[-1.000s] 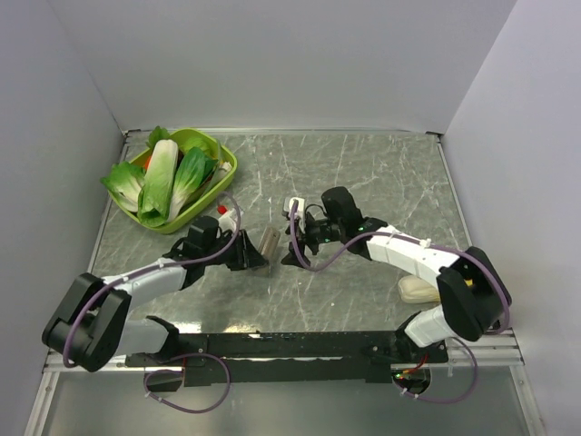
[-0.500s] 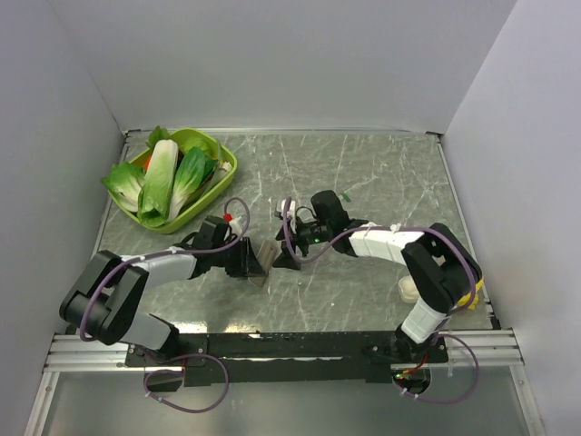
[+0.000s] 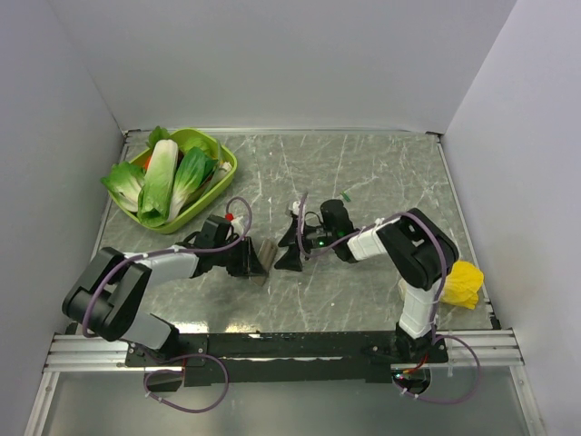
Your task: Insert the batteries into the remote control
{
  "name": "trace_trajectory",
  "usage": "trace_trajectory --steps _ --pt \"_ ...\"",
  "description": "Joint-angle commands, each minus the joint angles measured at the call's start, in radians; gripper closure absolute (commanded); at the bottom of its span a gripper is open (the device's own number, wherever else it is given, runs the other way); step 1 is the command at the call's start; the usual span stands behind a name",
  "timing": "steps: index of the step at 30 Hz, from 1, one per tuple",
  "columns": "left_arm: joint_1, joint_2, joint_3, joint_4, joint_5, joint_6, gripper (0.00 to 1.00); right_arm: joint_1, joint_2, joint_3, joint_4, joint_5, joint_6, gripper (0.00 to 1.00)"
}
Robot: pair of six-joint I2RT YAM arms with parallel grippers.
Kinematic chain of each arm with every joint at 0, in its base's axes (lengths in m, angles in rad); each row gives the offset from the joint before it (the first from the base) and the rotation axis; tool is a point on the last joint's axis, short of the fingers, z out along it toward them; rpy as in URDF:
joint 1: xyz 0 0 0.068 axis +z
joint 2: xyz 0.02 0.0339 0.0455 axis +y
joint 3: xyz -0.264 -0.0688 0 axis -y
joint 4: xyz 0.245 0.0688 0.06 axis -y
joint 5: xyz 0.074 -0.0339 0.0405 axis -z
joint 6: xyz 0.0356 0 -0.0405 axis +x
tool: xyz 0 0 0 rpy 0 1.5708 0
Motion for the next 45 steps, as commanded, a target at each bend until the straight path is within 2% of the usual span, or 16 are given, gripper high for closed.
trace_trajectory --steps 1,16,28,45 --pt "-0.004 0.038 0.003 -0.043 -0.026 0.008 0.98 -0.034 0.067 -0.032 0.357 -0.082 0.196 0.0" --pt "-0.004 0.049 0.006 -0.045 -0.016 0.003 0.98 -0.035 0.118 -0.03 0.495 -0.142 0.302 0.01" --pt "-0.004 0.038 -0.003 -0.04 -0.009 -0.003 0.98 -0.037 0.13 -0.07 0.516 -0.059 0.292 0.0" --pt "-0.004 0.031 -0.006 -0.032 0.01 -0.012 0.99 -0.037 0.17 -0.07 0.582 -0.119 0.358 0.01"
